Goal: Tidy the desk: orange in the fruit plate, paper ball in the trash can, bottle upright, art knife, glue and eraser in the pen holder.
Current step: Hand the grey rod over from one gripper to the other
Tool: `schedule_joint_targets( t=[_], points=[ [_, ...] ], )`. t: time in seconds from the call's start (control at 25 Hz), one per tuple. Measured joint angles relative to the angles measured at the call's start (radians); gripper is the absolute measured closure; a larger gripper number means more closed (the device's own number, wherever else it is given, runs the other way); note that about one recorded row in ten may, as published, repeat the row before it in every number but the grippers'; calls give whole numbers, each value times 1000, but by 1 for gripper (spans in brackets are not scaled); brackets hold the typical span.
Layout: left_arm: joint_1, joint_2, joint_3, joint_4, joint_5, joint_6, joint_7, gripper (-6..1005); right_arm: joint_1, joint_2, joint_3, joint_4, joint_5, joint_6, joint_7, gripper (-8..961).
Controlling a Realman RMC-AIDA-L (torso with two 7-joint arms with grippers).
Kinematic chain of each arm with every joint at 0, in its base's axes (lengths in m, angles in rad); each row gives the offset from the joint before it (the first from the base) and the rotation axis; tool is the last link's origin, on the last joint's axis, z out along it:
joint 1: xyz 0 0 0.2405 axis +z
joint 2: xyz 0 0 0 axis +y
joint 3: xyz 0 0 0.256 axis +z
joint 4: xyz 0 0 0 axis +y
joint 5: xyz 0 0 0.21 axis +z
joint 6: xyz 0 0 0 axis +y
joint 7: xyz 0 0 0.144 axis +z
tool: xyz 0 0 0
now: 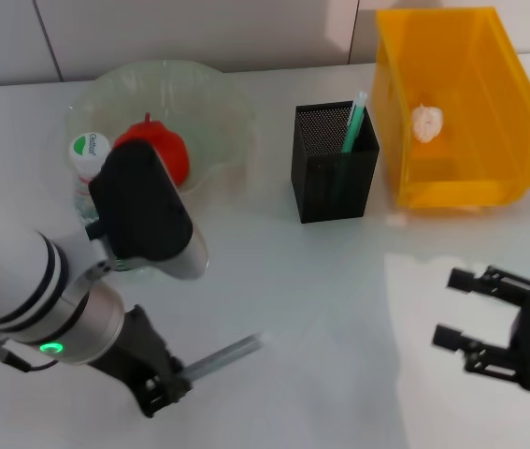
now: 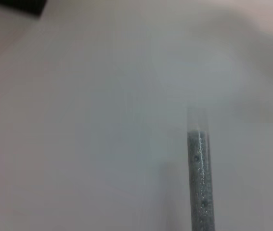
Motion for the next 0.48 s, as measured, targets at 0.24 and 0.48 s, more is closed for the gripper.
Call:
schedule_joint_targets(
  t=[0.24,0.48],
  points=[
    [76,4,-136,64,-239,-97,152,824,3,-16,196,45,-1,-190,0,234],
    [215,8,-240,-151,-773,-247,717,823,29,-19,204,72,-6,-247,-4,237]
  ],
)
